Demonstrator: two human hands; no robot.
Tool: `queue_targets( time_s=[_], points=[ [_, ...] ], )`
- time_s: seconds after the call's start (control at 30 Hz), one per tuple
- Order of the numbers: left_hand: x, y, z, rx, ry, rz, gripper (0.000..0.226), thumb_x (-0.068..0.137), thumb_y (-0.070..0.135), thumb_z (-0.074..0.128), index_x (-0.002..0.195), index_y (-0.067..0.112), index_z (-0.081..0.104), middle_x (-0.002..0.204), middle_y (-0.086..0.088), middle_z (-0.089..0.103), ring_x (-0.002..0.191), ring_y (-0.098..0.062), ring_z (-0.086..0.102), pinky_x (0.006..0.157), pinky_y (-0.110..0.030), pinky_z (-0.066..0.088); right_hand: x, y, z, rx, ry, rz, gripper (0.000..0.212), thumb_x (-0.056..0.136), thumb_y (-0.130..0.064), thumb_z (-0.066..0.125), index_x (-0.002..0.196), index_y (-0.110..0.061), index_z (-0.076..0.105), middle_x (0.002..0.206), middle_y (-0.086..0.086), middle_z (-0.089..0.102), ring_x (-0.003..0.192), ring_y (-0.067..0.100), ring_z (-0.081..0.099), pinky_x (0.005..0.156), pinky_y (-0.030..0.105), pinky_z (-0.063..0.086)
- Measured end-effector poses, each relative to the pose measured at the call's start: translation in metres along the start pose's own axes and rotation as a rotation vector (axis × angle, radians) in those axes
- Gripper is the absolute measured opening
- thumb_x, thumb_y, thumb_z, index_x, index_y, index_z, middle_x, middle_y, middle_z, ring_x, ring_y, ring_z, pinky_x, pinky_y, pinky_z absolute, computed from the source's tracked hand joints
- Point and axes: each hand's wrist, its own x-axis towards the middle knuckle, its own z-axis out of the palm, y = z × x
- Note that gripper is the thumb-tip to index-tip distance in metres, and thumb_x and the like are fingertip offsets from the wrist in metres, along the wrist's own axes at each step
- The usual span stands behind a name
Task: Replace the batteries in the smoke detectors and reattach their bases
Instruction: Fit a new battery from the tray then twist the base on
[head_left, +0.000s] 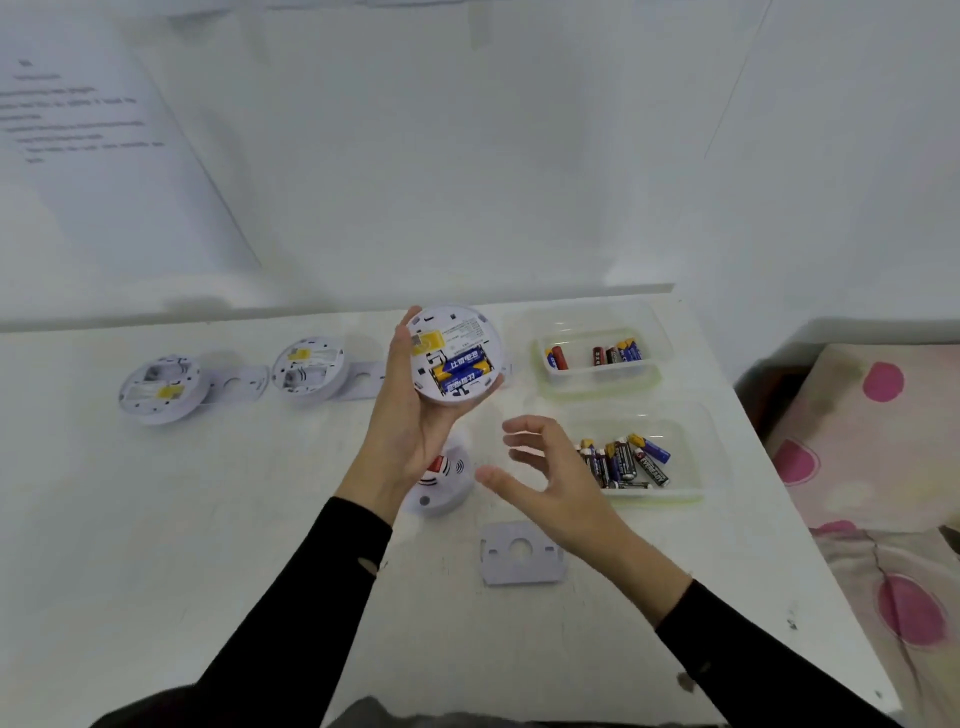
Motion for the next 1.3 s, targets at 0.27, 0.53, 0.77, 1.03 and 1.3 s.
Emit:
queue_targets(
  time_s=[0.27, 0.53, 0.77, 1.03, 1.3],
  points=[
    [-0.021, -0.003, -0.021, -0.026, -0.001, -0.078, 0.057, 0.089, 0.048, 0.054, 0.14, 0.023, 0.05, 0.139, -0.017, 0.058, 0.121, -0.039, 0.061, 0.087, -0.059, 0.054, -0.027, 0.048, -0.019, -0.623, -0.438, -0.167, 0.069, 0.078, -0.039, 0.076, 0.137, -0.026, 0.044, 0.134, -0.015, 0.046, 0.124, 0.0, 0.04, 0.103, 0.008, 0.027],
    [-0.043, -0.002, -0.036, -0.058, -0.027, -0.096, 0.044, 0.104, 0.048, 0.035, 0.12, 0.025, 0.069, 0.138, -0.014, 0.061, 0.123, -0.038, 0.06, 0.089, -0.06, 0.053, -0.034, 0.032, -0.019, -0.417, -0.327, -0.265, 0.053, 0.077, -0.025, 0.078, 0.122, -0.024, 0.052, 0.121, -0.009, 0.052, 0.114, 0.007, 0.05, 0.097, 0.026, 0.043],
    [-0.053, 0.002, -0.028, 0.033, -0.047, -0.065, 0.049, 0.105, 0.046, 0.032, 0.143, 0.019, 0.049, 0.141, -0.013, 0.058, 0.128, -0.033, 0.057, 0.101, -0.058, 0.048, 0.004, -0.047, -0.019, -0.205, 0.073, -0.518, 0.048, 0.072, -0.012, 0.084, 0.112, -0.01, 0.056, 0.119, 0.003, 0.059, 0.116, 0.014, 0.056, 0.096, 0.018, 0.04],
    [-0.062, -0.005, -0.002, -0.005, -0.042, 0.067, 0.042, 0.098, 0.044, 0.045, 0.134, 0.024, 0.053, 0.135, -0.013, 0.062, 0.121, -0.03, 0.062, 0.1, -0.051, 0.05, 0.026, -0.058, 0.012, -0.289, 0.242, -0.502, 0.049, 0.071, -0.03, 0.083, 0.112, -0.019, 0.058, 0.112, -0.011, 0.059, 0.103, 0.009, 0.051, 0.091, 0.024, 0.04],
    [-0.059, -0.01, 0.01, -0.04, 0.047, 0.105, 0.032, 0.105, 0.038, 0.037, 0.129, 0.031, 0.057, 0.119, -0.009, 0.07, 0.106, -0.023, 0.069, 0.08, -0.035, 0.059, 0.032, -0.064, 0.029, -0.268, 0.342, -0.506, 0.049, 0.07, -0.031, 0.081, 0.111, -0.021, 0.057, 0.106, -0.019, 0.053, 0.098, 0.007, 0.046, 0.085, 0.028, 0.044]
  ],
)
